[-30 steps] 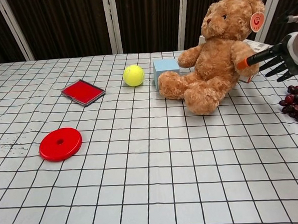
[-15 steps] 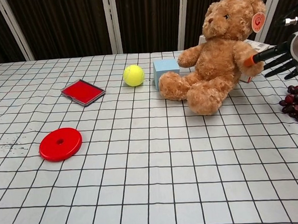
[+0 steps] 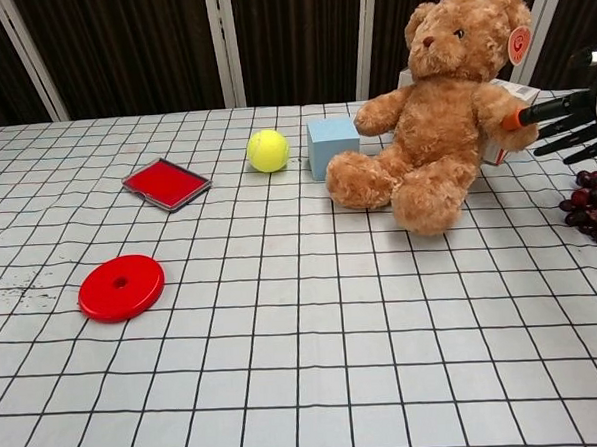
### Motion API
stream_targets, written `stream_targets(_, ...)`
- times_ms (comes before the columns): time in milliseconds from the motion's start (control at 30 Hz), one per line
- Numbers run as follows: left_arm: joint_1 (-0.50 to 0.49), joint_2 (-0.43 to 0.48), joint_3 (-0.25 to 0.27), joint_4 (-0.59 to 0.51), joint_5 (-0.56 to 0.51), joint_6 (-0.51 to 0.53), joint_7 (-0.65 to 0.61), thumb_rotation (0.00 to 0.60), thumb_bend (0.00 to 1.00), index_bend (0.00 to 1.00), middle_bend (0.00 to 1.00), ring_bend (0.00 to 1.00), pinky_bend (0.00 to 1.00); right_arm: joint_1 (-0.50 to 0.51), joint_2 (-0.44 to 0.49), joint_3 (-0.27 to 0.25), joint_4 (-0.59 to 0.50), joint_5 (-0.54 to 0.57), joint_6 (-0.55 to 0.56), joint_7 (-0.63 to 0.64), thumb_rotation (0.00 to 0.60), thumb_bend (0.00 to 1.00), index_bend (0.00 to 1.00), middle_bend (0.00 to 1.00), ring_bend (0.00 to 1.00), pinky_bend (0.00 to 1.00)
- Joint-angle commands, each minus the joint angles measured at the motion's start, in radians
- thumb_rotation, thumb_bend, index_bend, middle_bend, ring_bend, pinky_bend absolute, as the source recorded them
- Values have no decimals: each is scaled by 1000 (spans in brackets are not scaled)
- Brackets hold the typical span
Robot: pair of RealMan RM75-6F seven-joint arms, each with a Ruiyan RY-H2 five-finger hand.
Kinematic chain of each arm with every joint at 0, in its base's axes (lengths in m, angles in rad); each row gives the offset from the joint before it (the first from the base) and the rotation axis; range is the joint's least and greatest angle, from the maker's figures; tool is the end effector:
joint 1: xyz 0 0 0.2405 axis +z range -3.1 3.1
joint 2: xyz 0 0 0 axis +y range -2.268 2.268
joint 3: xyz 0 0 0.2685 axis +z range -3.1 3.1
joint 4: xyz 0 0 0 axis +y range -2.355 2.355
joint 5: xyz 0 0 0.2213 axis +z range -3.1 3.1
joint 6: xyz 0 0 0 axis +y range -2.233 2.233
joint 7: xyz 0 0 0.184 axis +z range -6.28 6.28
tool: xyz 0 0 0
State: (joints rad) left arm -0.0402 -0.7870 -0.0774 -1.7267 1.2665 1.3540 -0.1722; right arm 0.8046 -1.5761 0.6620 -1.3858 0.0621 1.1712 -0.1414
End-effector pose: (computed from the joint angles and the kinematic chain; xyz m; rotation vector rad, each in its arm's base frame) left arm -0.3691 0.2065 0.2605 -1.1737 -1.0334 -0.7068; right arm -0.2303 -0.4550 0.0289 0.3261 -1.8744 1.0157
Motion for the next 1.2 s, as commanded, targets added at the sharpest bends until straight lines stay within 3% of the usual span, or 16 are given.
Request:
stream_targets(33,0,0,0,-1,1,1,2,600,187,271,14,12,139,-19,-21,-22,3,-68,-6,18,600,276,699,529,449,188)
stream_targets(433,4,0,0,-3,-5,7,7,600,187,273,17,12,139,-3,-103,-73,117,-225,38,-10,600,289,741,553,463,188)
stream_targets(700,1,-4,0,-7,-8,6,25,600,187,273,23,13,139,-34,-137,-63,191,-239,-37,18,600,293,747,555,463,188)
stream_targets(900,3,-6,-1,-11,-15,9,36,600,187,274,23,13,139,-35,-126,-25,184,-277,-31,22,600,298,765,567,469,188)
stream_targets(1200,10,-5,2,-17,-11,21,44,600,187,274,23,13,139,-68,-154,-34,231,-270,-69,-6,600,299,765,568,470,188)
